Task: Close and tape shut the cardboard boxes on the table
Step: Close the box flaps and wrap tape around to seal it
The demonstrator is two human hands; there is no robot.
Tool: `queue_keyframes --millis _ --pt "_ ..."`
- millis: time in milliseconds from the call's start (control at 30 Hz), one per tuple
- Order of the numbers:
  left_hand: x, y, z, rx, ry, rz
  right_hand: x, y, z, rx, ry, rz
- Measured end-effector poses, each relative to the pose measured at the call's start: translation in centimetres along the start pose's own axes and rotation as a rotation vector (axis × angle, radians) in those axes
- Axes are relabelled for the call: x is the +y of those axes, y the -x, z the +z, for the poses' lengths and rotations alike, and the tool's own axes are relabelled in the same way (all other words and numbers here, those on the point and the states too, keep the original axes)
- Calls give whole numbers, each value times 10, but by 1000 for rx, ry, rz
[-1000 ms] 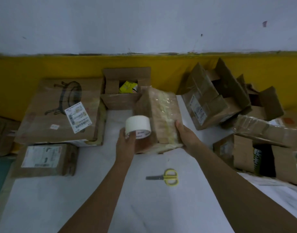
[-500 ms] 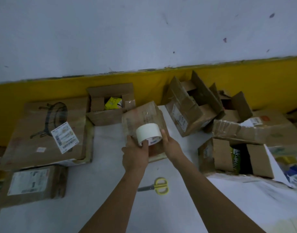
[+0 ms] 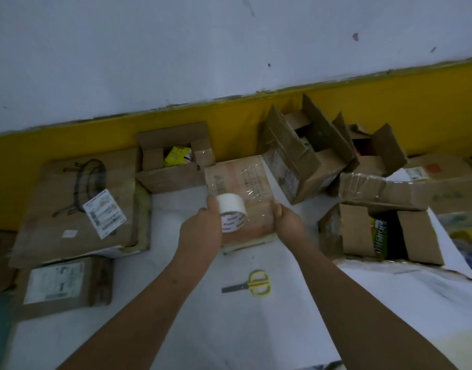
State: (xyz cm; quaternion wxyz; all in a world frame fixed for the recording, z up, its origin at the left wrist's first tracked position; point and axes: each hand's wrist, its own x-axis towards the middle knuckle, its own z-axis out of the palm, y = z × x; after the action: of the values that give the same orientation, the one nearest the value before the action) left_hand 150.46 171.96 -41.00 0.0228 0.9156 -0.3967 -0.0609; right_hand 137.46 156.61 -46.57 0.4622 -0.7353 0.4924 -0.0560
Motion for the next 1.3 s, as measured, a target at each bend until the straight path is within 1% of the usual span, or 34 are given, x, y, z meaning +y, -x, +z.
queue_keyframes --millis 33,100,133,233,267,333,400,433,500,533,567,633,700,733,800,867,900,1000,1067,1200,1300 --pt "-6 6 0 -24 -15 8 -2 2 2 -13 20 -10" --pt "-10 12 -3 -33 -27 2 0 3 12 14 52 -13" --pt "-10 13 -6 -33 16 -6 2 1 17 33 66 -4" --pt "-4 6 -19 -40 327 -22 6 -4 19 49 89 2" --pt "0 -1 -23 -65 463 -40 6 -6 14 47 83 8" --pt "5 -17 -26 -144 693 -133 5 -7 11 26 63 28" --pt "5 -29 -25 -175 836 -240 4 -7 17 27 84 19" --pt "7 -30 -22 -162 838 -253 4 -6 23 41 104 9" --pt "15 -24 -13 -81 735 -178 3 -4 37 50 163 -3" --pt "24 -18 -6 -55 703 -111 3 -3 42 24 175 15" --pt "34 -13 -2 -60 715 -50 2 -2 43 -12 184 70" --pt "49 -8 1 -104 866 -6 -3 -2 42 -47 237 170" --pt "43 -16 -8 -59 997 -46 -2 -3 41 -19 258 124" --pt "32 -22 -15 -22 995 -47 -2 -3 40 3 284 68" --pt "3 -29 -32 -18 834 62 -1 -1 39 34 298 0" --pt "-26 -25 -45 -48 616 190 -2 1 39 57 271 12" --pt "-39 -24 -49 -56 519 219 -4 2 38 54 259 20" --pt "-77 -18 -46 -32 232 273 -6 3 37 42 225 54" --pt "-96 -10 -39 -17 95 291 -7 4 38 38 209 77" --pt "-109 -5 -11 -26 56 236 -3 3 39 71 220 21" --pt "-106 -6 28 -36 95 210 0 1 40 20 115 -9"
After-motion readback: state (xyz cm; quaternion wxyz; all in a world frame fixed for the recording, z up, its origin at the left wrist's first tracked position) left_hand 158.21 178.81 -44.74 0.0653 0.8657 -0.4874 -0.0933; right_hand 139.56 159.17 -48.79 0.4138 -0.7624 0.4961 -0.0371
